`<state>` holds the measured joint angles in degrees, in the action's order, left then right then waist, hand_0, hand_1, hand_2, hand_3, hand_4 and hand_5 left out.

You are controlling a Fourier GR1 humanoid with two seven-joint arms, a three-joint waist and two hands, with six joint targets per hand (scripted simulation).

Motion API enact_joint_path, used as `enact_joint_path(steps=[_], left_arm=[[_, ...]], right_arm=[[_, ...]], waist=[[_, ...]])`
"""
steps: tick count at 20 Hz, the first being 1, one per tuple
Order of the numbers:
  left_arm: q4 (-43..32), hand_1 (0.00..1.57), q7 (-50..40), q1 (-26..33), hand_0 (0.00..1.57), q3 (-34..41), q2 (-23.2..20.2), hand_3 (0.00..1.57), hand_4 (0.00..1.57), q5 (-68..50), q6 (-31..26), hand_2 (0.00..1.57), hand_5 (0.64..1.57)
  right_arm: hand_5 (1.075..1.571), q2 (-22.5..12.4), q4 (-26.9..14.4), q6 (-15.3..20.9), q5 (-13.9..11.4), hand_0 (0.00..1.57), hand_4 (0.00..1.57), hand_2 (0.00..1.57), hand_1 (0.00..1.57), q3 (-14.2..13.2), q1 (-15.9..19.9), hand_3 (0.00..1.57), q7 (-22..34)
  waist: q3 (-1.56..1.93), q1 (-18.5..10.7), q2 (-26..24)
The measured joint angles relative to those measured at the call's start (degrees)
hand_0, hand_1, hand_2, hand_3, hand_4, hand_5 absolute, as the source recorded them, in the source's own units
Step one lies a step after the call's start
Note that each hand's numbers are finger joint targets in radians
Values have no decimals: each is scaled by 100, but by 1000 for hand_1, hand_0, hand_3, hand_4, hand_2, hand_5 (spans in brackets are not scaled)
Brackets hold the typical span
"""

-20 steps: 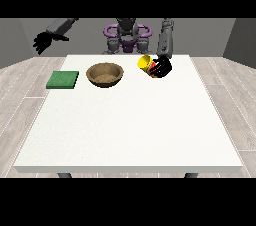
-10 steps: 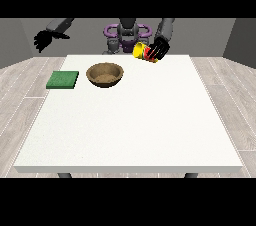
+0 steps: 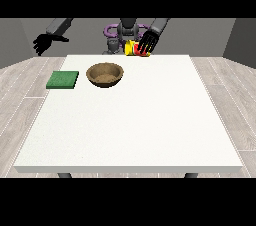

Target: Pick the cup and pour the ball into the bowl, then pick the bowl and place it on the pad

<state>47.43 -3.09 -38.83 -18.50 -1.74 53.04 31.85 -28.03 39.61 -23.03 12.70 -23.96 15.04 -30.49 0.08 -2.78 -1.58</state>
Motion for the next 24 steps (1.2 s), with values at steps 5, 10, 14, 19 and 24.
enact_joint_path(steps=[5, 10, 14, 19, 24], left_arm=[[202, 562, -883, -231, 562, -603, 122, 1564, 914, 634, -262, 1571, 1570], [345, 552, -1619, -509, 552, -1159, 159, 1571, 885, 1246, -452, 1571, 1571], [310, 303, -1920, -612, 303, -1466, 169, 1571, 902, 1748, -596, 1571, 1570], [367, 0, -2213, -548, 0, -1955, 172, 1571, 913, 2251, -797, 1571, 1547], [331, 0, -2160, -640, 0, -2298, 174, 1571, 1244, 2588, -1366, 1571, 1400]], right_arm=[[1537, -99, -200, -10, -51, 0, 0, 0, 0, 36, 252, 0, 48], [1533, -102, -292, 188, -121, 0, 0, 0, 0, 111, 725, 222, 203], [1533, 57, -237, 396, -201, 0, 0, 0, 0, 247, 989, 223, 363], [1525, 166, -208, 498, -204, 0, 0, 0, 0, 332, 1299, 252, 536], [1521, 208, -227, 372, -172, 0, 0, 0, 0, 372, 1360, 190, 507]], waist=[[0, 72, 9], [-3, 132, 200], [-5, 209, 230], [-4, 330, 350], [-5, 452, 412]])
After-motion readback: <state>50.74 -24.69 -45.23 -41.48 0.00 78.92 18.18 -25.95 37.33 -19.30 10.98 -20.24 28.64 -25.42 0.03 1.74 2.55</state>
